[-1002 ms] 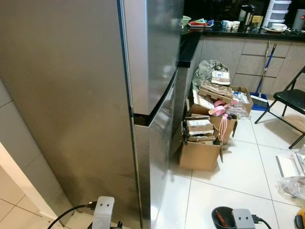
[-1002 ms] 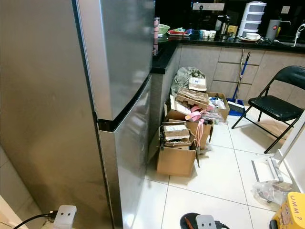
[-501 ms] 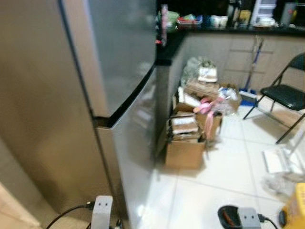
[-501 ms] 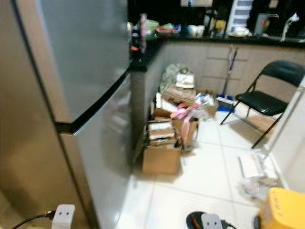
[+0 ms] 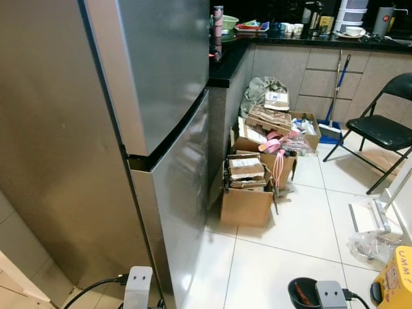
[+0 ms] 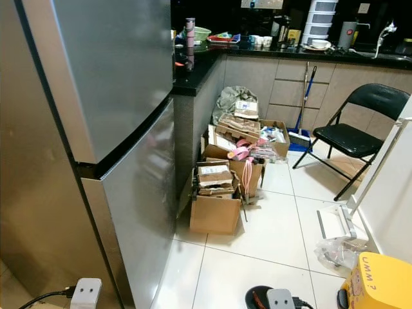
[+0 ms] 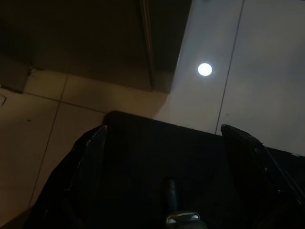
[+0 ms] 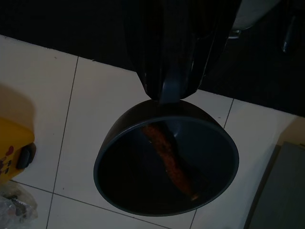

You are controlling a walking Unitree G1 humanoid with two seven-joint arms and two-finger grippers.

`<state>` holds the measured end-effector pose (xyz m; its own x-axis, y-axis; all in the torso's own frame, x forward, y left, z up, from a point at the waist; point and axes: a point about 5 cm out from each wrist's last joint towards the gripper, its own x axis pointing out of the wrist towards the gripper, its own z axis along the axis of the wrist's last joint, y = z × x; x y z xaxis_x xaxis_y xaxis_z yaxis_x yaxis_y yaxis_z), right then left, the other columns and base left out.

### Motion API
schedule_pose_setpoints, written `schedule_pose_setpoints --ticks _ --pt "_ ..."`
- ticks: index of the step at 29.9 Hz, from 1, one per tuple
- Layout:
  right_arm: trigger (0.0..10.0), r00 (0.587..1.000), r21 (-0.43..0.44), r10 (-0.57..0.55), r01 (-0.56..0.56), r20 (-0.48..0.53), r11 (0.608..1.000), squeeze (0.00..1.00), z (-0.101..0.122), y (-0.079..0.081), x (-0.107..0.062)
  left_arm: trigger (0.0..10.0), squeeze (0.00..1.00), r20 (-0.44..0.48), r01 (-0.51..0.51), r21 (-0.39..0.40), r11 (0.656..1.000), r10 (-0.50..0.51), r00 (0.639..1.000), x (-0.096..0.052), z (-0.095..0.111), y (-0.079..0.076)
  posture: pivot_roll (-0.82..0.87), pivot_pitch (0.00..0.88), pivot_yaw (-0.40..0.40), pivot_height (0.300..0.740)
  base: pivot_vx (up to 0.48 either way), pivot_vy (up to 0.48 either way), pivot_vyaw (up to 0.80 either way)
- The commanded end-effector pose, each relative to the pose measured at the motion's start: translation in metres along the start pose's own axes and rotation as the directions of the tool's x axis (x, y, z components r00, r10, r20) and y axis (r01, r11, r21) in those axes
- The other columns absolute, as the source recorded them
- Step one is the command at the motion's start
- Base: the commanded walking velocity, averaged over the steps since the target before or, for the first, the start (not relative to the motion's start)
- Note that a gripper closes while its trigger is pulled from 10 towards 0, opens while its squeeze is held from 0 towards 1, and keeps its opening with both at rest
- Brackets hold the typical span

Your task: Restocking fridge

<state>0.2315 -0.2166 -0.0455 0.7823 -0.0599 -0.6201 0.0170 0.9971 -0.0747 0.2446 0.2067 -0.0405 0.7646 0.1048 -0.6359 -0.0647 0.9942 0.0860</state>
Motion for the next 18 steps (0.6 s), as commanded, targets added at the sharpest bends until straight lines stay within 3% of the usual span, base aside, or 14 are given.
schedule_pose_setpoints --ticks 1,3,4,6,7,9,11,18 --pt "10.0 1.000 0.010 -0.007 0.007 -0.002 1.000 0.00 -0.003 -0.002 -0.001 10.0 0.00 0.039 0.009 0.024 1.000 -0.010 0.999 0.001 0.007 0.004 -0.08 0.091 -0.011 0.740 0.000 0.000 0.00" --pt "10.0 1.000 0.010 -0.007 0.007 -0.002 1.000 0.00 -0.003 -0.003 -0.001 10.0 0.00 0.061 0.002 0.020 1.000 -0.003 0.998 0.001 0.012 0.006 -0.08 0.093 -0.009 0.740 0.000 0.000 0.00" --pt "10.0 1.000 0.011 -0.009 0.009 -0.001 1.000 0.00 -0.003 -0.003 -0.002 4.5 0.00 0.085 -0.011 0.022 1.000 0.009 0.996 0.002 0.019 0.010 -0.08 0.094 -0.005 0.740 0.000 0.000 0.00" --pt "10.0 1.000 0.012 -0.011 0.011 0.000 1.000 0.00 -0.003 -0.004 -0.002 4.5 0.00 0.098 -0.021 0.023 1.000 0.018 0.995 0.003 0.024 0.012 -0.08 0.094 -0.005 0.740 0.000 0.000 0.00" --pt "10.0 1.000 0.014 -0.013 0.013 0.001 1.000 0.00 -0.003 -0.004 -0.002 0.0 0.00 0.119 -0.040 0.023 0.999 0.037 0.992 0.004 0.032 0.017 -0.08 0.096 -0.005 0.740 0.000 0.000 0.00" --pt "10.0 1.000 0.015 -0.014 0.014 0.002 1.000 0.00 -0.003 -0.005 -0.002 0.0 0.00 0.135 -0.056 0.023 0.998 0.053 0.989 0.005 0.037 0.021 -0.08 0.098 -0.009 0.740 0.000 0.000 0.00" --pt "10.0 1.000 0.013 -0.011 0.011 0.001 1.000 0.00 -0.004 -0.005 -0.003 0.0 0.00 0.204 -0.119 0.019 0.993 0.113 0.972 0.006 0.061 0.032 -0.08 0.099 -0.011 0.740 0.000 0.000 0.00" --pt "10.0 1.000 0.008 -0.009 0.009 0.002 1.000 0.00 -0.004 -0.005 -0.003 0.0 0.00 0.290 -0.163 0.024 0.986 0.150 0.945 0.007 0.093 0.041 -0.08 0.110 -0.021 0.740 0.000 0.000 0.00"
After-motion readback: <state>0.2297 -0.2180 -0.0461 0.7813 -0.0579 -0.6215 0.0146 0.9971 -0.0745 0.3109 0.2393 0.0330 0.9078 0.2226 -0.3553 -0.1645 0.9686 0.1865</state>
